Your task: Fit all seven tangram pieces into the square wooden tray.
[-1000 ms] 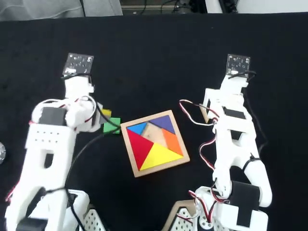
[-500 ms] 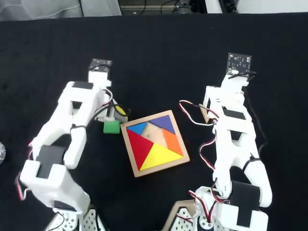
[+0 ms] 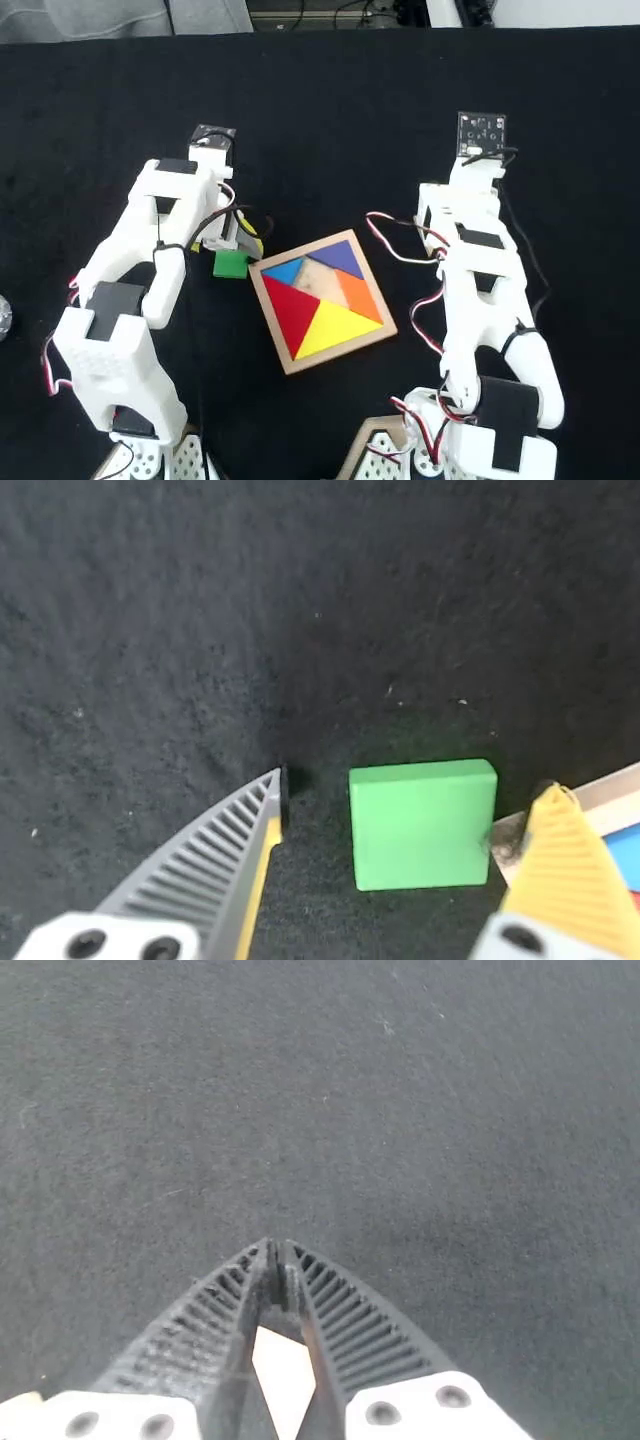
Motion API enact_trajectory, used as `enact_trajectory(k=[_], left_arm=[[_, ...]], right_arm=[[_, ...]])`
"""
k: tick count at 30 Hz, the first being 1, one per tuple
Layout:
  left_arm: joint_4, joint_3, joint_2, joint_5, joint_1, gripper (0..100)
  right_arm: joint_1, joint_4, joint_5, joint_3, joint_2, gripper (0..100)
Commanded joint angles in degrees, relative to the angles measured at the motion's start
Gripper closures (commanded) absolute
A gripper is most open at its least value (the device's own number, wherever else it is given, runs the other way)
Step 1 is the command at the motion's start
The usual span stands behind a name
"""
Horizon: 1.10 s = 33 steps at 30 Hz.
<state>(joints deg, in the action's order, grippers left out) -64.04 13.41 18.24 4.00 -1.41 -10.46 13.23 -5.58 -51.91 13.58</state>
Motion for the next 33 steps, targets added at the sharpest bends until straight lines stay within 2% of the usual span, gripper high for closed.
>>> enact_trajectory(k=[1, 6, 11, 15, 22, 27, 33], left_arm=[[-1.2, -1.5, -0.1, -3.7, -0.7, 66], [-0.9, -1.6, -0.1, -4.2, -0.7, 70], [-0.8, -1.5, -0.1, 1.3, -0.8, 70], [-1.1, -1.4, -0.1, 1.1, -0.8, 70], [-1.4, -1.1, -0.1, -4.6, -0.8, 71], [-1.4, -1.1, 0.0, -5.6, -0.8, 81], [-1.3, 0.0, 0.0, -9.7, -0.7, 86]], right_arm=[[1.1, -1.2, -0.4, 0.4, 0.0, 98.6], [1.1, -1.2, -0.4, 0.4, 0.0, 98.6], [1.1, -1.2, -0.4, 0.4, 0.0, 98.6], [1.1, -1.2, -0.4, 0.4, 0.0, 98.6], [1.1, -1.2, -0.4, 0.4, 0.0, 98.6], [1.1, -1.2, -0.4, 0.4, 0.0, 98.6], [1.1, -1.2, -0.4, 0.4, 0.0, 98.6]])
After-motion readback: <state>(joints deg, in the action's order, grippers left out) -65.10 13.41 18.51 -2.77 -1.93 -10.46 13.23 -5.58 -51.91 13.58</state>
